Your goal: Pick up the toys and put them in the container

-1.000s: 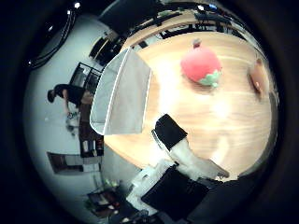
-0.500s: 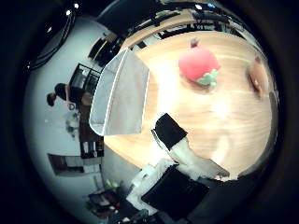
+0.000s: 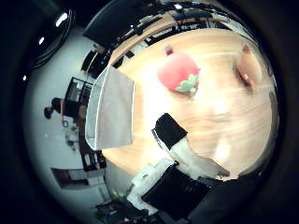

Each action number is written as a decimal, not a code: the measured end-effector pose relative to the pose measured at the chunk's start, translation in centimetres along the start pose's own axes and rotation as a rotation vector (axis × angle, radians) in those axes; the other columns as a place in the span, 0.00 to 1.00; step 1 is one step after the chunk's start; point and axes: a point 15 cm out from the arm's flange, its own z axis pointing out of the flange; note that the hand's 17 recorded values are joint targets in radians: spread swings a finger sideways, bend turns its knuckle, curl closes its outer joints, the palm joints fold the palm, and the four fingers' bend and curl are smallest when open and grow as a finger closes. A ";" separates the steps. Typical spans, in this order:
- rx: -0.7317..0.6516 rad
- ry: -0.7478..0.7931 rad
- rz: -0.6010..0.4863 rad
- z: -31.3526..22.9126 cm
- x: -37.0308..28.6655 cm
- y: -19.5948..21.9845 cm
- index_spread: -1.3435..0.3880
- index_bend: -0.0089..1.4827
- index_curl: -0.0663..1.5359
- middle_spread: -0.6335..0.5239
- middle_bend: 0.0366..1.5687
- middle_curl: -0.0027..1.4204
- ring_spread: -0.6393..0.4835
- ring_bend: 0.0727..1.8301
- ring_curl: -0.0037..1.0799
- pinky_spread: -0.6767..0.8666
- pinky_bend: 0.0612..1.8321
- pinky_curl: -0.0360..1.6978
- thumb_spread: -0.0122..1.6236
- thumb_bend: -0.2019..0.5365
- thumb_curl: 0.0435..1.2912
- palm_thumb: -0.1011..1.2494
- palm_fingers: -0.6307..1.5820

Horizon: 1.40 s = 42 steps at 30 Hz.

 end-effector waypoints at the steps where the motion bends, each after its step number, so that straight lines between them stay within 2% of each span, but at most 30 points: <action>1: 0.011 0.009 0.009 0.3 0.8 -0.8 0.52 0.12 0.23 0.50 0.10 0.24 0.60 0.11 0.23 0.67 0.11 0.19 0.69 0.24 0.19 0.35 0.43; 13: -0.016 0.050 0.098 2.4 8.0 -6.8 0.52 0.11 0.22 0.49 0.11 0.24 0.59 0.13 0.24 0.67 0.13 0.20 0.68 0.24 0.19 0.35 0.43; 37: -0.116 0.058 0.171 10.6 16.0 -10.5 0.53 0.10 0.20 0.48 0.11 0.25 0.56 0.18 0.25 0.66 0.19 0.20 0.67 0.24 0.19 0.34 0.41; 42: -0.124 0.061 0.176 11.6 17.2 -11.3 0.53 0.09 0.19 0.48 0.10 0.25 0.53 0.22 0.26 0.64 0.23 0.21 0.67 0.24 0.19 0.35 0.42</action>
